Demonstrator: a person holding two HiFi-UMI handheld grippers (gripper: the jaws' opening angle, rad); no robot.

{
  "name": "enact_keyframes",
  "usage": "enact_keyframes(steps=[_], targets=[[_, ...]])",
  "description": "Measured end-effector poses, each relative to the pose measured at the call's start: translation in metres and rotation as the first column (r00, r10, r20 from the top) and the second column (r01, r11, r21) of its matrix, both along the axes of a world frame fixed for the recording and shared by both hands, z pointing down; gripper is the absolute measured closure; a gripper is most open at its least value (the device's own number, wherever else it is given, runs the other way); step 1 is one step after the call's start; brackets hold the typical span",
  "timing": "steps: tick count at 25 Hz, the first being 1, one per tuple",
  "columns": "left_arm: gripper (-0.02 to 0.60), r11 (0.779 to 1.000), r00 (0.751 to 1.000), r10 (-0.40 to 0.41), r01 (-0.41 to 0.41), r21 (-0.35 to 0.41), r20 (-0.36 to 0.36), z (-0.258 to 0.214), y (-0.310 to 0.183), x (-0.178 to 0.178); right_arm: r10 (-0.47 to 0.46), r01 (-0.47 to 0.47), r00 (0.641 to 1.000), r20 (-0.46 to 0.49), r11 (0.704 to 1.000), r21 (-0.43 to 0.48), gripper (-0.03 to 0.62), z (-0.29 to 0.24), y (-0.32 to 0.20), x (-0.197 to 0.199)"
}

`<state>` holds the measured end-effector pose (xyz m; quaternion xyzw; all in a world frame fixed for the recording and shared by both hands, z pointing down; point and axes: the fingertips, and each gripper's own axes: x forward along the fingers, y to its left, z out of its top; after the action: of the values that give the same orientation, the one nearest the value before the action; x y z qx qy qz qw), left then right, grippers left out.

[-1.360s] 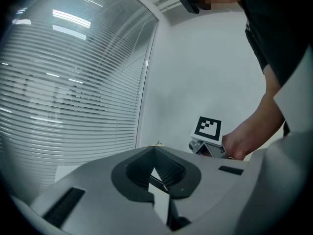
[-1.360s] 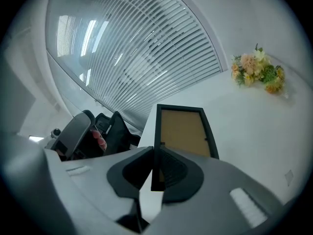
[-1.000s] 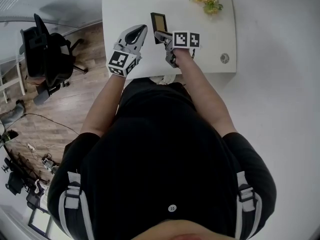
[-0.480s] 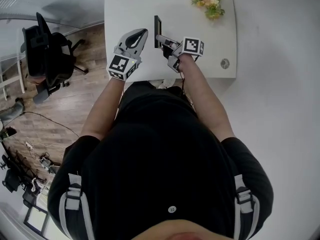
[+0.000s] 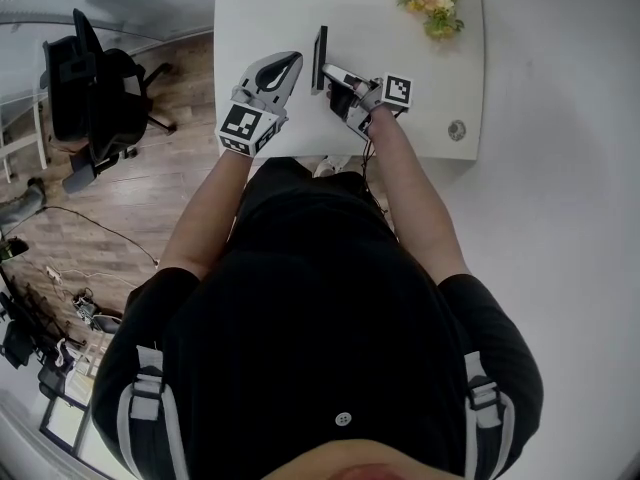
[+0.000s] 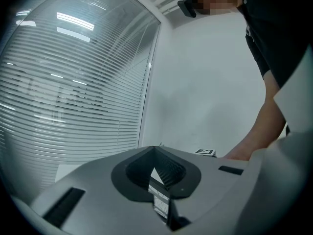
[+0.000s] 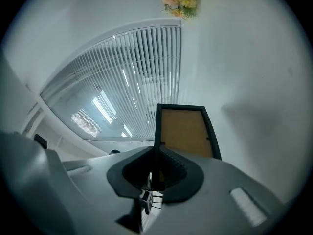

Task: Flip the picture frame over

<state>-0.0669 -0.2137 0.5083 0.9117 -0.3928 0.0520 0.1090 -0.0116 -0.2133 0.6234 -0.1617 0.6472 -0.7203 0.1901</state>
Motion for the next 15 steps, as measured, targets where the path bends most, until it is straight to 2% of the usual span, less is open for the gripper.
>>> enact_keyframes(steps=[6, 15], targets=[[0.577, 1.000, 1.000, 0.001, -0.002, -0.013, -0.007, 0.015, -0.003, -0.001, 0.018, -0.018, 1.000, 0.022, 1.000, -0.002, 0.543, 0.020, -0.002, 0.002], [0.577, 0.999, 1.000, 0.005, -0.006, -0.032, -0.024, 0.027, -0.006, 0.004, -0.033, 0.033, 0.999, 0.042, 0.999, 0.000, 0.543, 0.037, 0.006, 0.002]])
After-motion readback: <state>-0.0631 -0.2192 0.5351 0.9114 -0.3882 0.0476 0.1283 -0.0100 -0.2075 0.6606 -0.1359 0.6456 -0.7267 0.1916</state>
